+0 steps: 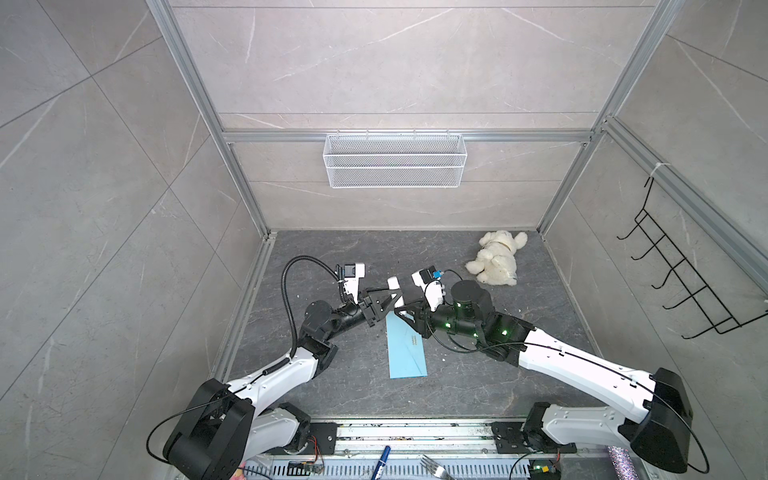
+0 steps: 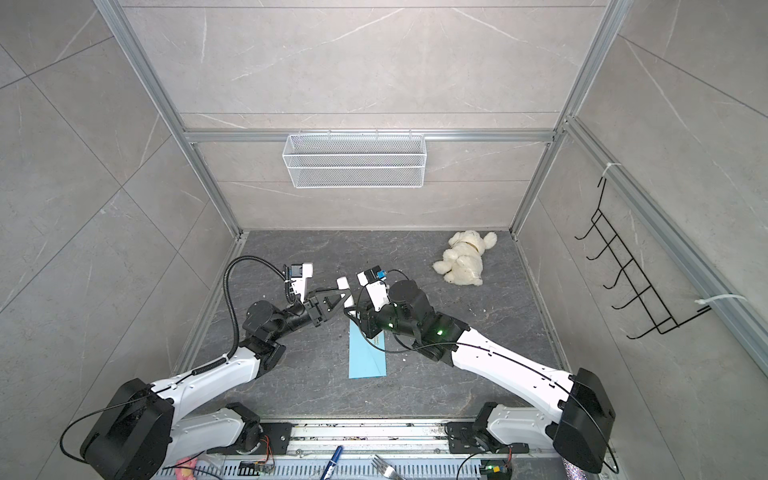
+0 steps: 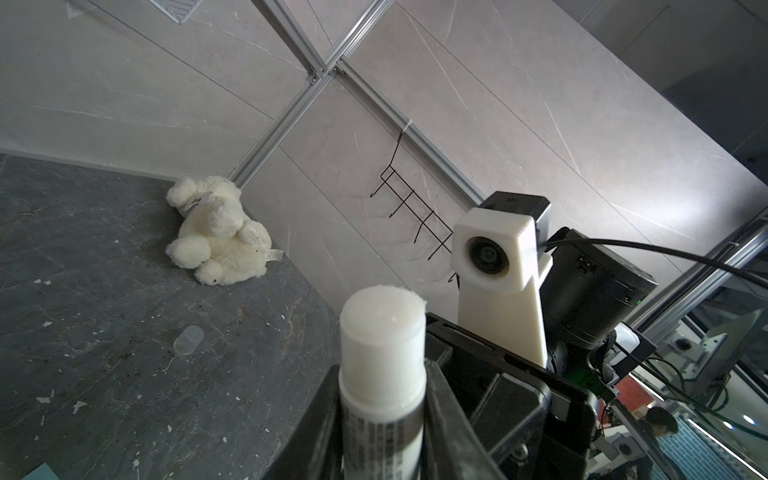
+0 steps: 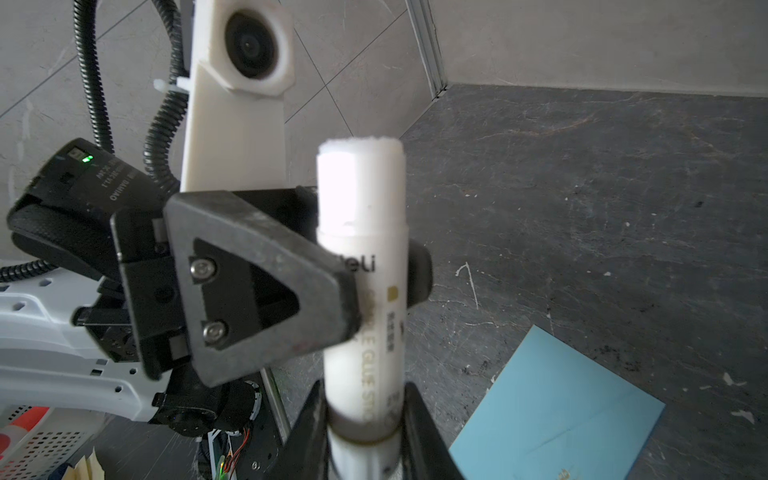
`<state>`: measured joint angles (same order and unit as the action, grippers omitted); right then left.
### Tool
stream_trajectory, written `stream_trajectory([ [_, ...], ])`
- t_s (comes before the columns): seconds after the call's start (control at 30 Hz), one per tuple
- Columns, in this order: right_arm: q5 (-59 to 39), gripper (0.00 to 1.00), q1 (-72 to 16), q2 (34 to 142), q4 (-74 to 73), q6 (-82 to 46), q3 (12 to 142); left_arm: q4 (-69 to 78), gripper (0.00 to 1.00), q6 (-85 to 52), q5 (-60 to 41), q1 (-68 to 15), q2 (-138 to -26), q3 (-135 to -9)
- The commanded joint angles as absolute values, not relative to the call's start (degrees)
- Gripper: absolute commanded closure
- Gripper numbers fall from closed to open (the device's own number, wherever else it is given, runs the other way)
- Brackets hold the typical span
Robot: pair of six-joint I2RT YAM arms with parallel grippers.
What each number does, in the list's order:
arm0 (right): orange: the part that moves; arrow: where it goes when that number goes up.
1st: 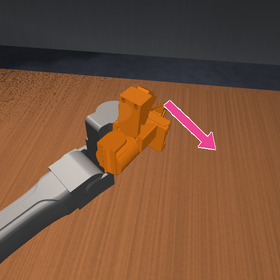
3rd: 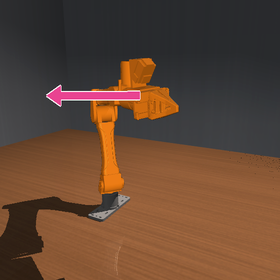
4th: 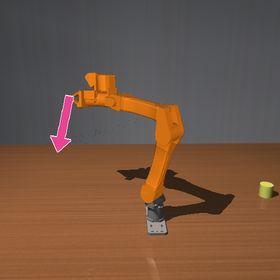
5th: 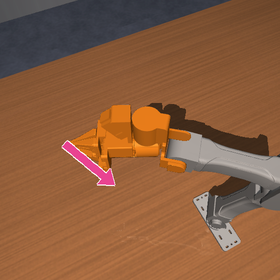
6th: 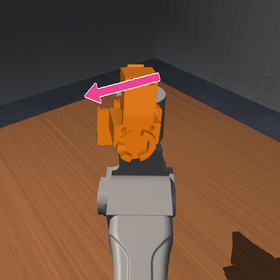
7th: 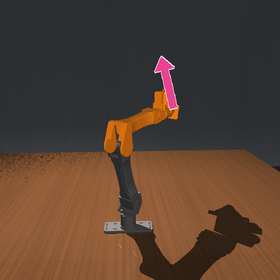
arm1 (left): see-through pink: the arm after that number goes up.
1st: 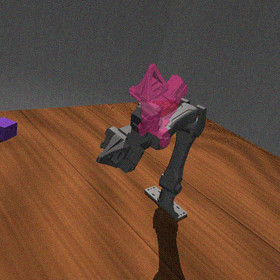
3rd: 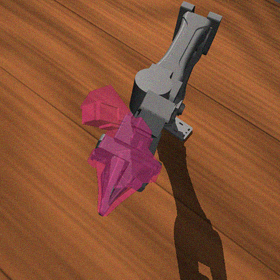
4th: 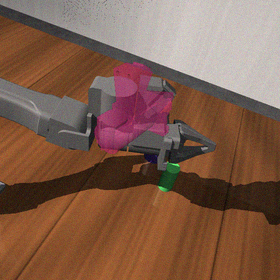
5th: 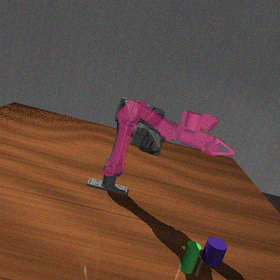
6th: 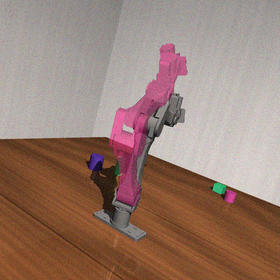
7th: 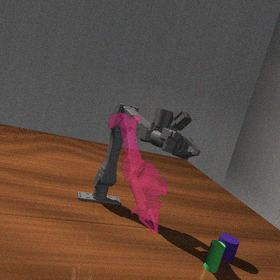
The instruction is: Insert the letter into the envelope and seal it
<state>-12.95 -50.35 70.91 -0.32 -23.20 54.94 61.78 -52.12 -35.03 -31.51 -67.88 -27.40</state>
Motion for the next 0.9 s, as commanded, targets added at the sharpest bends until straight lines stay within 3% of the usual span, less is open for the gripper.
stream_trajectory([
  [0.0, -14.02, 1.0, -50.21, 71.79, -1.43, -23.73, 55.01, 64.31, 0.85, -50.67, -35.09, -31.65, -67.63, -28.57],
  [0.13, -10.72, 1.0, -50.19, 72.4, 1.34, -22.57, 56.14, 61.74, 1.0, -49.92, -34.32, -31.73, -67.2, -28.59],
  [0.37, 1.38, 1.0, -51.12, 73.93, 9.22, -19.49, 60.11, 52.33, 1.0, -46.65, -30.17, -31.82, -65.02, -28.95],
  [0.87, 51.46, 1.0, -66.29, 86.8, 21.36, -10.58, 73.44, 48.09, 1.0, -45.77, -27.82, -32.17, -66.7, -29.78],
])
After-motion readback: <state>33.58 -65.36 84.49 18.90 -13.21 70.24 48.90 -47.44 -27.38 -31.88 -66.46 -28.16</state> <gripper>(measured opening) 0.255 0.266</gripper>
